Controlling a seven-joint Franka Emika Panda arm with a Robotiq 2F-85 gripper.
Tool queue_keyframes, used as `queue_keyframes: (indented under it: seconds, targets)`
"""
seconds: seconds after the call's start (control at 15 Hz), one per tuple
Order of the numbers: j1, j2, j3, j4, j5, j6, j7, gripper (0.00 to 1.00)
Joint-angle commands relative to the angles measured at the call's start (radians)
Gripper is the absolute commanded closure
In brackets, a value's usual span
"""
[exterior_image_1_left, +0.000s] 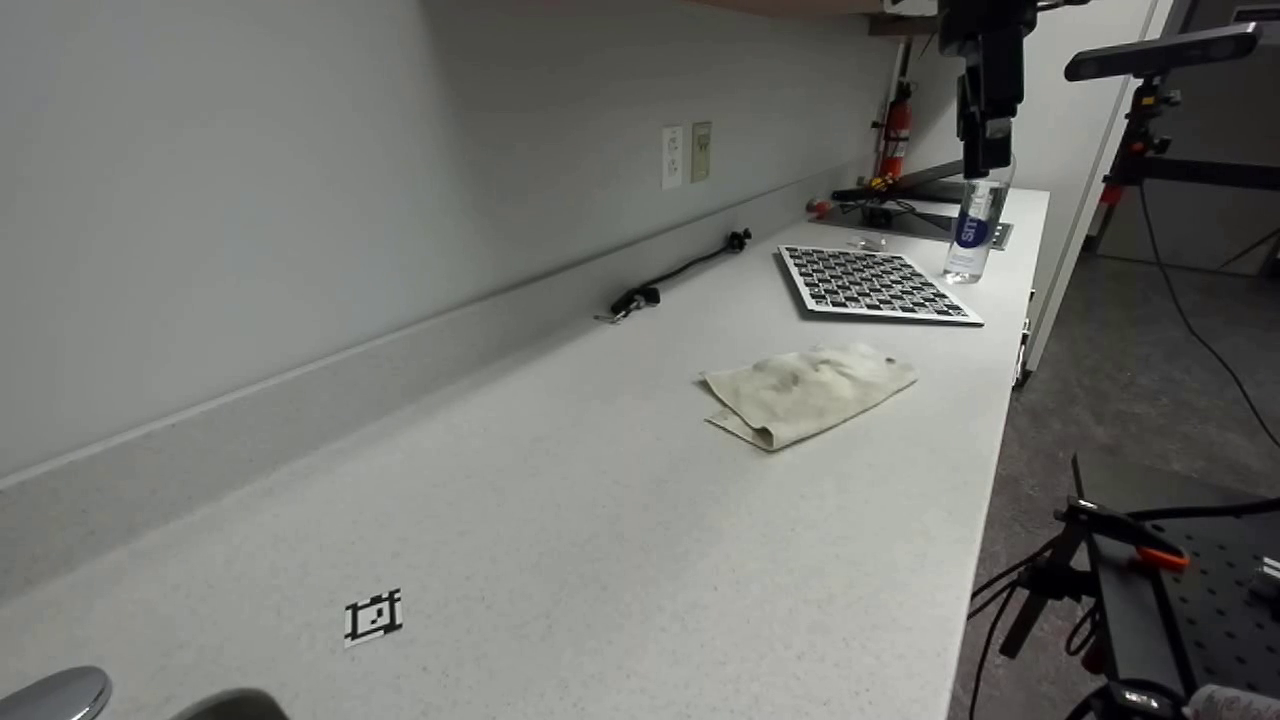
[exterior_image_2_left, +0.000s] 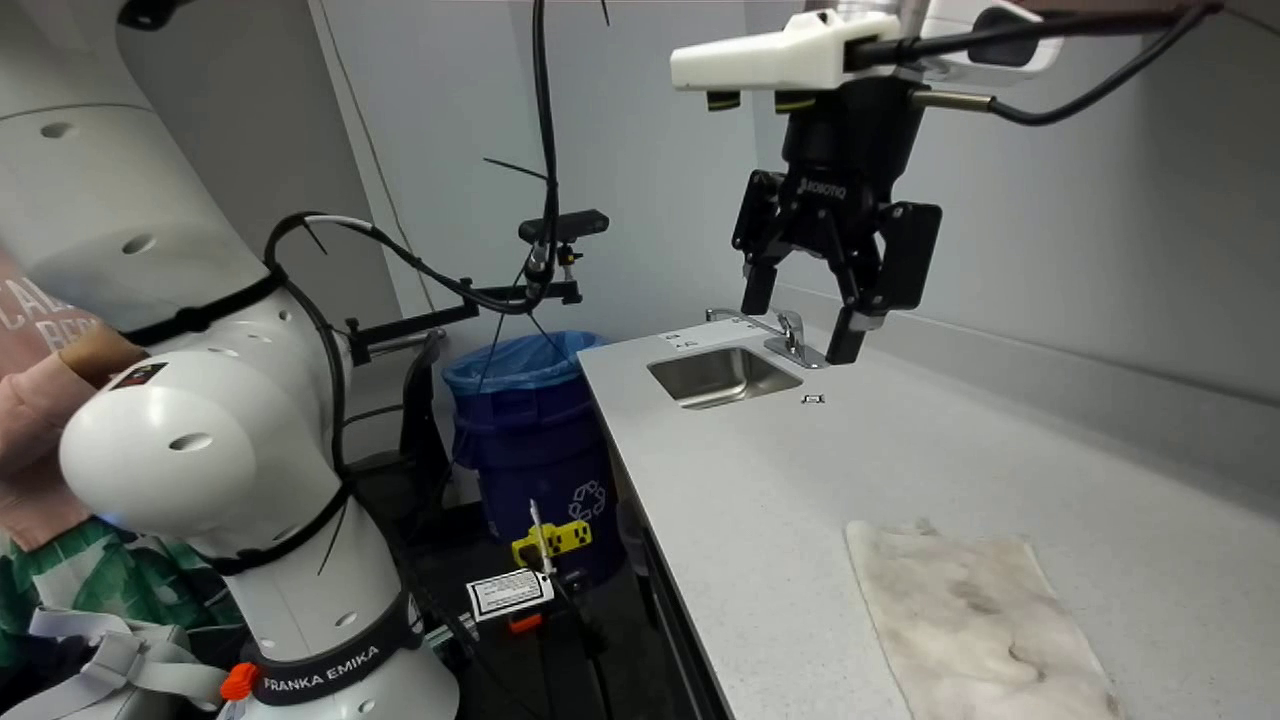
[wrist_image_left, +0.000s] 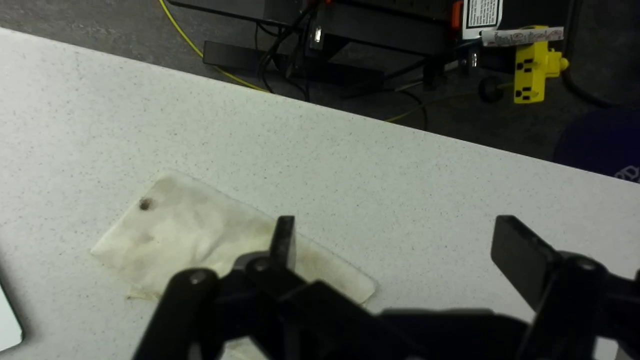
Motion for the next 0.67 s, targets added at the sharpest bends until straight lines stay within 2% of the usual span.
queue_keyframes:
  seconds: [0.0, 0.27, 0.6]
  targets:
    - [-0.032, -0.002, 0.029, -0.055, -0.031, 0.041, 0.015, 0.00]
    - [-0.047, 0.014, 0.031, -0.128, -0.077, 0.160, 0.046, 0.00]
    - [-0.068, 0.078, 0.026, -0.190, -0.107, 0.457, 0.089, 0.00]
